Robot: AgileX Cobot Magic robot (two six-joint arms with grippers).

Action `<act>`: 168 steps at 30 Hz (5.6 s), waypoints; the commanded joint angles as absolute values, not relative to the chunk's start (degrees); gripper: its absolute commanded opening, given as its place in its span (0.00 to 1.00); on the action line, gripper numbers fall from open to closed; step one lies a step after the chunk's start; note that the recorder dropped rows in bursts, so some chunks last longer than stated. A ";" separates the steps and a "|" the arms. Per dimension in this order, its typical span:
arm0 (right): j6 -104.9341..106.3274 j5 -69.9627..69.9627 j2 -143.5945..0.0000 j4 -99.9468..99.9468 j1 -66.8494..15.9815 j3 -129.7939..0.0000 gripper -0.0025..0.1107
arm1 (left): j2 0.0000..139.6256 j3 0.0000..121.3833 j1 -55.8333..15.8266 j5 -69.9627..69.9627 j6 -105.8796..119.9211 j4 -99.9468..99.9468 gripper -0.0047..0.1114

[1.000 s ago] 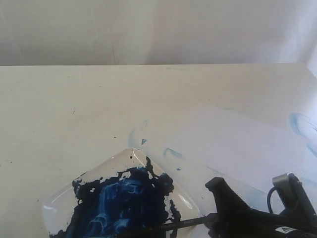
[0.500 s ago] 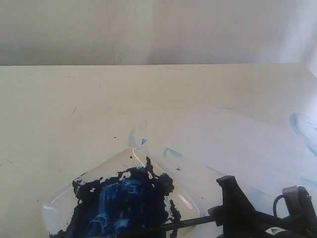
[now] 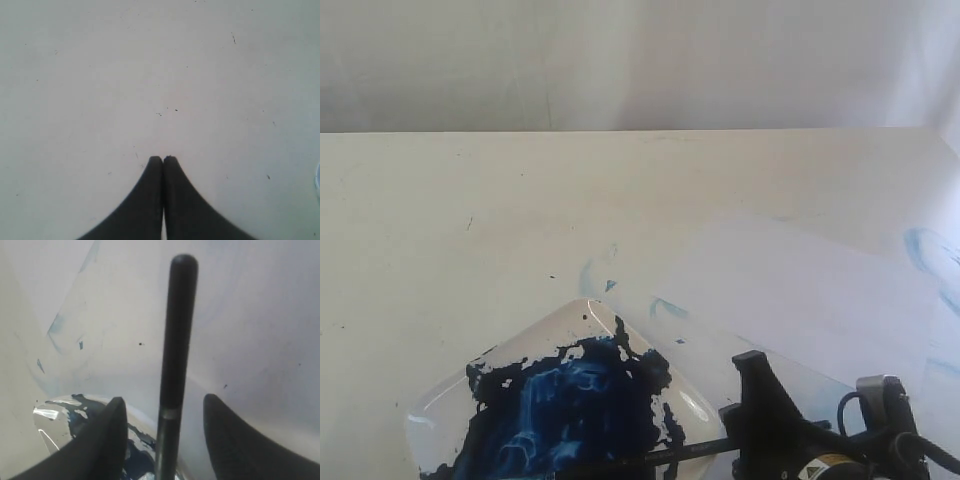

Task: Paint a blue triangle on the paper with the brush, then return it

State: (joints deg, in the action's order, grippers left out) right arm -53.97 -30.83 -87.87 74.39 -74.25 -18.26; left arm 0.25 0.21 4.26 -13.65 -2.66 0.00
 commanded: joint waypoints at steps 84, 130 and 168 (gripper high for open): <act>-46.90 -50.28 -86.83 78.41 -74.27 -23.25 0.04 | 0.00 0.00 4.47 -13.53 -2.72 -0.38 0.04; 16.71 -23.49 -70.80 27.53 -67.30 -38.44 0.02 | 0.00 0.00 4.47 -13.53 -2.72 -0.38 0.04; 18.93 -30.39 -80.58 28.49 -67.30 -38.20 0.02 | 0.00 0.00 4.47 -13.53 -2.72 -0.38 0.04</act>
